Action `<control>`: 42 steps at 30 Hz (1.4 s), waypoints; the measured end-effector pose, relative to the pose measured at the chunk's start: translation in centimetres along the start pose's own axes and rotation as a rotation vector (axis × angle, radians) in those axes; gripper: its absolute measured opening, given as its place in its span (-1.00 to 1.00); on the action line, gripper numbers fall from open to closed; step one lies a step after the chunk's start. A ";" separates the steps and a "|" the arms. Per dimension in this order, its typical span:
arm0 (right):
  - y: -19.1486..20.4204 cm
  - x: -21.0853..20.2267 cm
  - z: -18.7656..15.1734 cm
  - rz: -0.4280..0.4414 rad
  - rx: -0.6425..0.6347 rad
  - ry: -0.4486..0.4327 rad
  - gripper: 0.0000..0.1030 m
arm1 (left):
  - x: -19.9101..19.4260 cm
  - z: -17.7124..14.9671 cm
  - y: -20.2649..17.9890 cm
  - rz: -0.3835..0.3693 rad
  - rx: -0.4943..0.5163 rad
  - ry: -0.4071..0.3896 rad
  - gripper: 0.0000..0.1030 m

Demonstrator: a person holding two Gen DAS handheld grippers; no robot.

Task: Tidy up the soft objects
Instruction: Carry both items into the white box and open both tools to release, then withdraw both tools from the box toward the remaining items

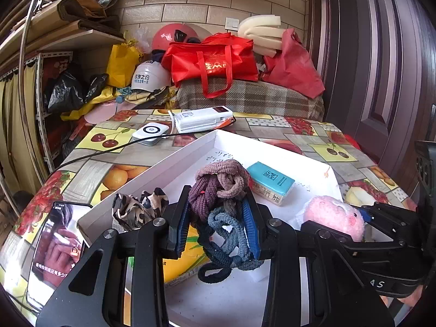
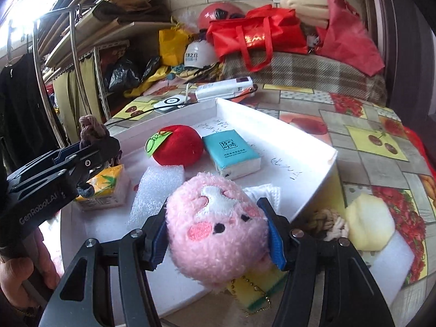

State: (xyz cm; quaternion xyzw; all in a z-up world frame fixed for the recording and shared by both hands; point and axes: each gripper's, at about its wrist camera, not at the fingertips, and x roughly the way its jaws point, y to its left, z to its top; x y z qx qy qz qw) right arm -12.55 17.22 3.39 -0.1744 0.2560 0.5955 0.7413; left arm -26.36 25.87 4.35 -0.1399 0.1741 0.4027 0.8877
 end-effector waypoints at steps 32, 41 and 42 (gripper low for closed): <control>-0.5 2.3 2.9 -0.141 0.036 -0.060 1.00 | 1.2 0.3 1.9 0.029 -0.084 0.032 1.00; -0.1 2.0 2.8 -0.156 0.007 -0.086 1.00 | 0.9 0.4 2.0 0.035 -0.092 0.015 1.00; -0.1 1.9 2.8 -0.159 0.008 -0.091 1.00 | 0.9 0.4 2.1 0.033 -0.095 0.014 1.00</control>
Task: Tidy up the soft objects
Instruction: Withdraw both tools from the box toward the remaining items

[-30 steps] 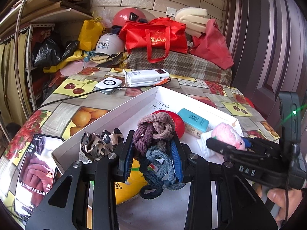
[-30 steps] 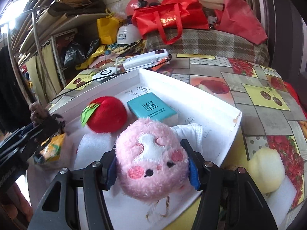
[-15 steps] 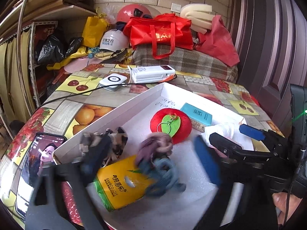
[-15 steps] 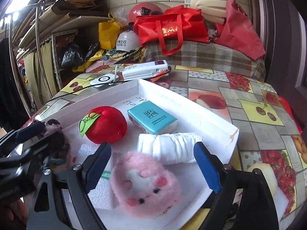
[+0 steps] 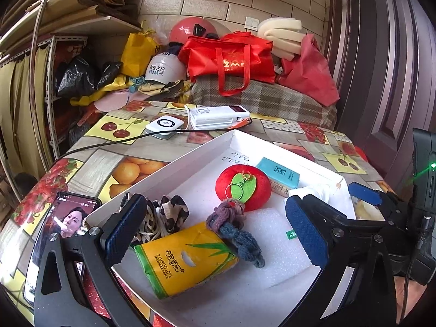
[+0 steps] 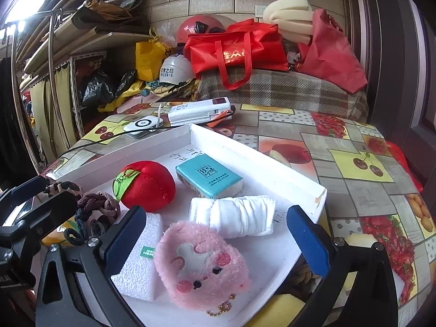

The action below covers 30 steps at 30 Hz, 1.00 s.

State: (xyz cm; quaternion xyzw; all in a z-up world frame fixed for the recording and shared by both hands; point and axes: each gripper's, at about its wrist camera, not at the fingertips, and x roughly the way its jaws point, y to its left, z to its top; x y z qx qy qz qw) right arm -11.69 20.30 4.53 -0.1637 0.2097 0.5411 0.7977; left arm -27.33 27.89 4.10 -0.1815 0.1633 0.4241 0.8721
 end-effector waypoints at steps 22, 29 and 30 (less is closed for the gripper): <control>-1.1 -4.4 -0.9 0.004 0.033 -0.203 1.00 | -3.0 -0.7 -1.6 -0.030 0.097 -0.153 1.00; -3.0 -6.1 -2.5 0.022 0.065 -0.174 1.00 | -3.6 -1.1 -3.0 -0.073 0.120 -0.145 1.00; -3.5 -6.5 -2.7 0.025 0.066 -0.170 1.00 | -3.8 -1.2 -3.4 -0.073 0.137 -0.146 1.00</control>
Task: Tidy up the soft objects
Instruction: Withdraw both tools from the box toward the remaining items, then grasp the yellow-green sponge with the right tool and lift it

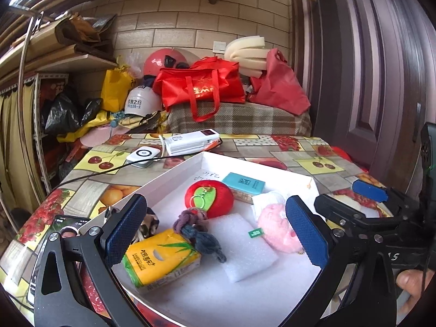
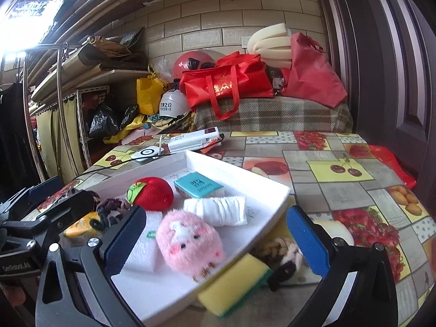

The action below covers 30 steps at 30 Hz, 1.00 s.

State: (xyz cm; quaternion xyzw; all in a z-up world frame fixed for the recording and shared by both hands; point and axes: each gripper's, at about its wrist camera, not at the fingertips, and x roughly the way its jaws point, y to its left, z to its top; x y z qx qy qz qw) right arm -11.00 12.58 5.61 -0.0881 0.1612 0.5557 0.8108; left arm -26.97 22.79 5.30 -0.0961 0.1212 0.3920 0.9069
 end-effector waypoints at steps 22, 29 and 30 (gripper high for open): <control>-2.5 0.0 -1.8 0.201 -0.241 0.227 1.00 | 0.3 -0.4 -1.9 -0.001 0.055 0.042 1.00; 0.0 2.8 -3.1 0.171 -0.489 0.302 0.98 | 0.4 -0.5 -2.1 -0.006 0.053 0.048 1.00; 0.0 3.1 -3.2 0.177 -0.504 0.313 0.92 | 0.4 -0.5 -2.2 -0.006 0.053 0.050 1.00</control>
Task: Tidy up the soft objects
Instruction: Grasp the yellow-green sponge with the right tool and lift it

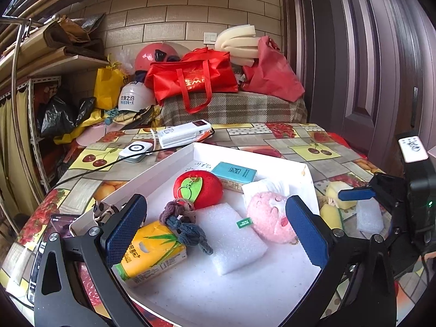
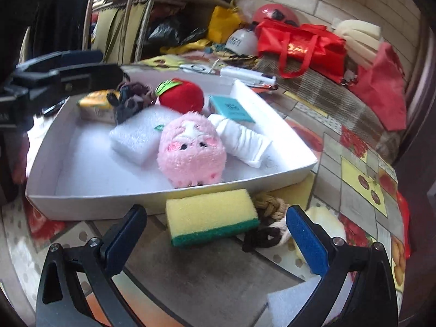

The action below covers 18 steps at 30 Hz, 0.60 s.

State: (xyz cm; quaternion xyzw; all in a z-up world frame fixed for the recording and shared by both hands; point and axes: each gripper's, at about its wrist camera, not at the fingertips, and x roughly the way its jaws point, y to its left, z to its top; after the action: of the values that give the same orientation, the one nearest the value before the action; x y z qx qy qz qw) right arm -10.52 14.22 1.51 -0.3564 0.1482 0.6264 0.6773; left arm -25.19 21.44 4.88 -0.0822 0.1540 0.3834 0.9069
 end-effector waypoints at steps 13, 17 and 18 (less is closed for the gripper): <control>-5.0 -7.8 -6.9 -0.122 0.227 -0.070 0.12 | -1.1 -0.3 -4.0 -0.175 0.097 0.006 1.00; -10.8 -10.2 -11.0 -0.263 0.433 -0.025 0.12 | 0.1 -0.6 -9.4 -0.343 0.193 0.118 0.99; -12.4 -10.8 -12.0 -0.279 0.506 -0.030 0.12 | 1.0 -0.7 -11.2 -0.378 0.220 0.166 0.99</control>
State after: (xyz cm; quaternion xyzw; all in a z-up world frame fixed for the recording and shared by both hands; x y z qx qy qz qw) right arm 2.40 -1.30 3.77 -0.1838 0.2392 0.4753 0.8265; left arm -16.56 14.15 4.21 -0.0414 0.2510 0.1797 0.9503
